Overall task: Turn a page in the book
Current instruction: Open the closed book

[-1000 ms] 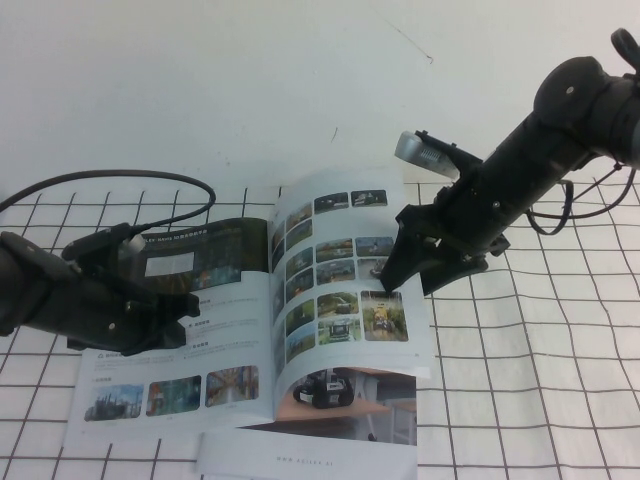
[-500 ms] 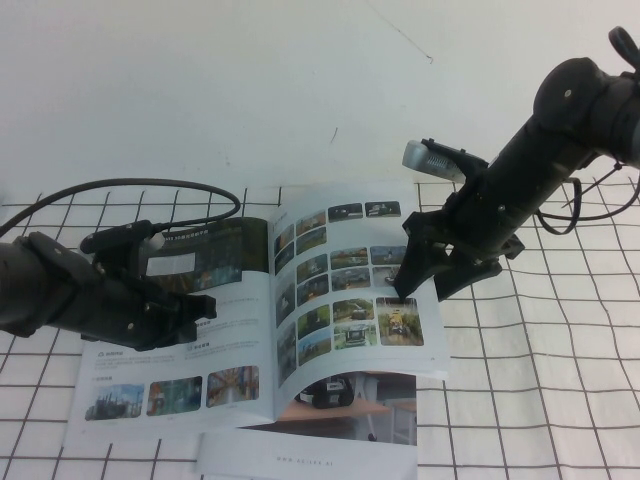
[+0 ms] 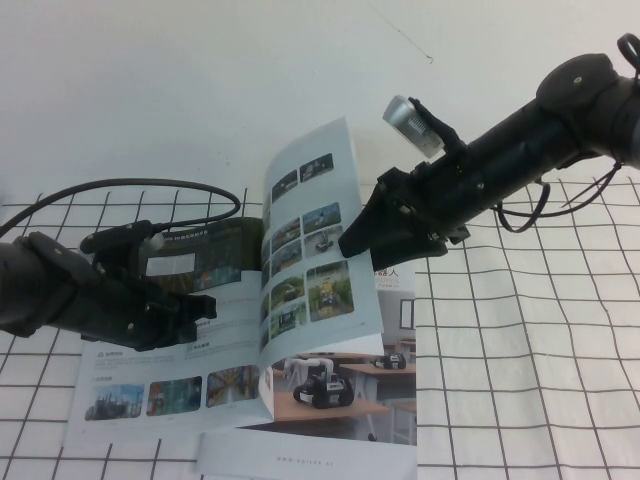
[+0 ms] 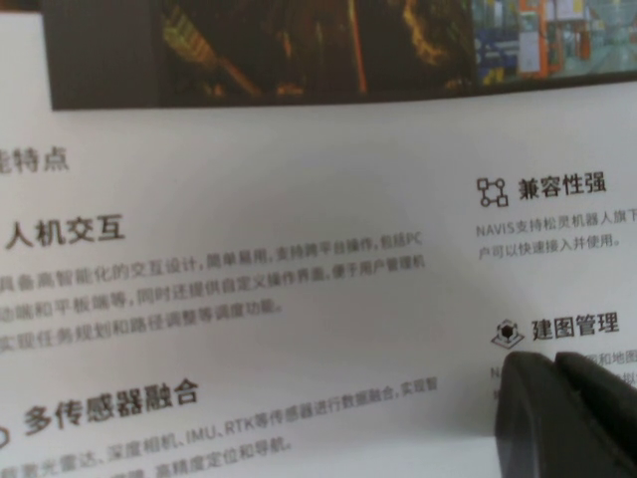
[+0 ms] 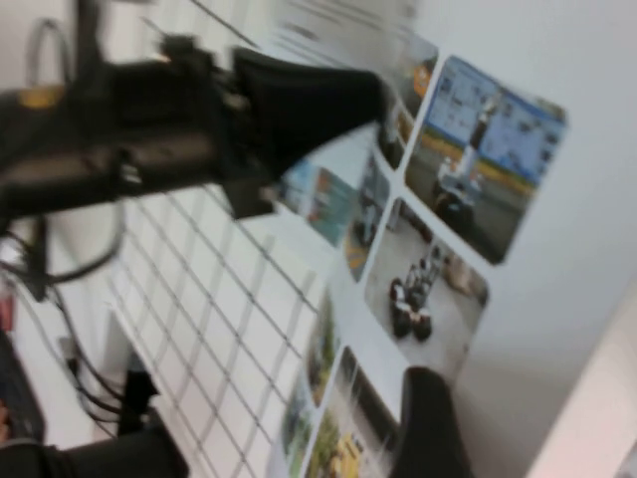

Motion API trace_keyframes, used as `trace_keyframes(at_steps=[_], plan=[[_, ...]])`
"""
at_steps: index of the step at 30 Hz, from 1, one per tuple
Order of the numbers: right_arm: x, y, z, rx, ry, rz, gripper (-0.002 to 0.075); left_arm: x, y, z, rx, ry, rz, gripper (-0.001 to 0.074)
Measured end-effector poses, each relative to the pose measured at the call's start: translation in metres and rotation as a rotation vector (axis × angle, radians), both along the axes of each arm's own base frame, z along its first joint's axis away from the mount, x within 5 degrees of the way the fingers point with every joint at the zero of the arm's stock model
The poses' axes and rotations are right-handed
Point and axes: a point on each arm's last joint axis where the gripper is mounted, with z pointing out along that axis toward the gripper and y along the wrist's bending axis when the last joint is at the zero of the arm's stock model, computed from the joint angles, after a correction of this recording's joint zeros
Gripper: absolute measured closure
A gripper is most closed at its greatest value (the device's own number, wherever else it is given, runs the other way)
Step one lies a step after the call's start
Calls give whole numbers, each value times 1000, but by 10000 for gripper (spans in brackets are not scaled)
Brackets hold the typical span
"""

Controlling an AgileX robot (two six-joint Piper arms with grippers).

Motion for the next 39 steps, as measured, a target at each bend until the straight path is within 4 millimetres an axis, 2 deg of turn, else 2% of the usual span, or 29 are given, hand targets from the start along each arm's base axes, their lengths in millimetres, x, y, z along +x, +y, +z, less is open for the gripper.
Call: trace_keyframes(at_steps=[13,22,31,39], plan=[[4,12,20,257,-69,-12,288,0,0,0,0,0,0,737],[5,16,25,315,-96,-15,288,0,0,0,0,0,0,737],[-13,60,29,360,-141,45,295,0,0,0,0,0,0,737],[-28,84,29,367,-171,101,295,0,0,0,-2,3,-2,737]])
